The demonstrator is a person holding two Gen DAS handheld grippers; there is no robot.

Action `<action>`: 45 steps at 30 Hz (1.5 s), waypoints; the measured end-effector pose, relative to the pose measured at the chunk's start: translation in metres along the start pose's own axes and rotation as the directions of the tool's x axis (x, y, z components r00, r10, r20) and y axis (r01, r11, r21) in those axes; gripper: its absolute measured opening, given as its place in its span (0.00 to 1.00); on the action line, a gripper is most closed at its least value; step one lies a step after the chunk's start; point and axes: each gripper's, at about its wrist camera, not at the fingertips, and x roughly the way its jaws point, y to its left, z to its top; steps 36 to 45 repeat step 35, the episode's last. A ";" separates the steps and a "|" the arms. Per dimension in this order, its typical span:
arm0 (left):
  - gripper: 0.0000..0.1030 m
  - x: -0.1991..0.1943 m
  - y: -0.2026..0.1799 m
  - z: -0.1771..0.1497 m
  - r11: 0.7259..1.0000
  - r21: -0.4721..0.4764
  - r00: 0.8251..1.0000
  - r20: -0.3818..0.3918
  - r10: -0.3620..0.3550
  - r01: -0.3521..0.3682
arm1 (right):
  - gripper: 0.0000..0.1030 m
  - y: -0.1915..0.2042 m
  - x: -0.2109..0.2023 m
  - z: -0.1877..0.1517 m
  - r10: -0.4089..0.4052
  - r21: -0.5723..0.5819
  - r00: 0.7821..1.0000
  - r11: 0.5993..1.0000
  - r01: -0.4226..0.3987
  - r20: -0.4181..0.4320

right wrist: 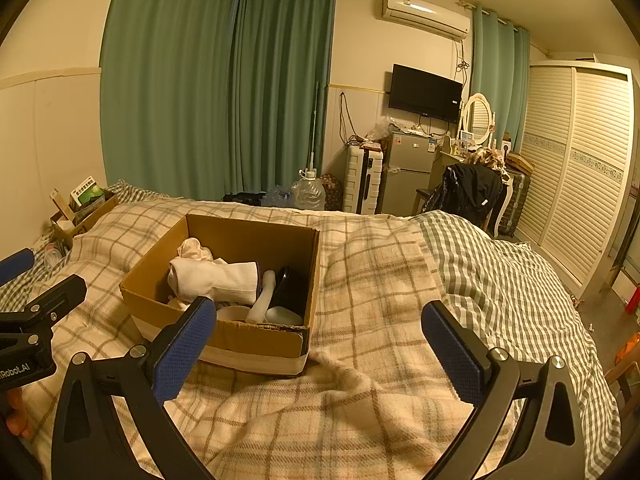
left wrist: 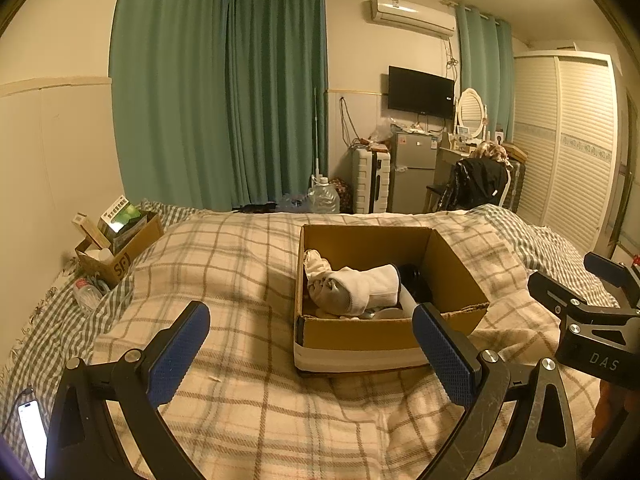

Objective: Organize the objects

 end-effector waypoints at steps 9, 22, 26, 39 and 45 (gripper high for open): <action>1.00 0.000 0.000 0.000 1.000 0.004 1.000 0.000 0.001 -0.001 | 1.00 0.000 0.000 0.000 0.001 -0.001 1.000 1.000 -0.001 -0.001; 1.00 0.000 -0.001 0.000 1.000 0.008 1.000 -0.001 0.000 0.000 | 1.00 0.001 0.002 -0.002 0.001 -0.001 1.000 1.000 -0.001 -0.004; 1.00 0.000 -0.001 0.000 1.000 0.008 1.000 -0.002 0.001 -0.001 | 1.00 0.001 0.002 -0.002 0.001 -0.003 1.000 1.000 -0.001 -0.004; 1.00 0.000 0.000 -0.003 1.000 -0.010 1.000 -0.016 0.018 -0.019 | 1.00 0.002 0.004 -0.005 0.005 -0.003 1.000 1.000 -0.005 -0.011; 1.00 0.000 0.000 -0.003 1.000 -0.010 1.000 -0.016 0.018 -0.019 | 1.00 0.002 0.004 -0.005 0.005 -0.003 1.000 1.000 -0.005 -0.011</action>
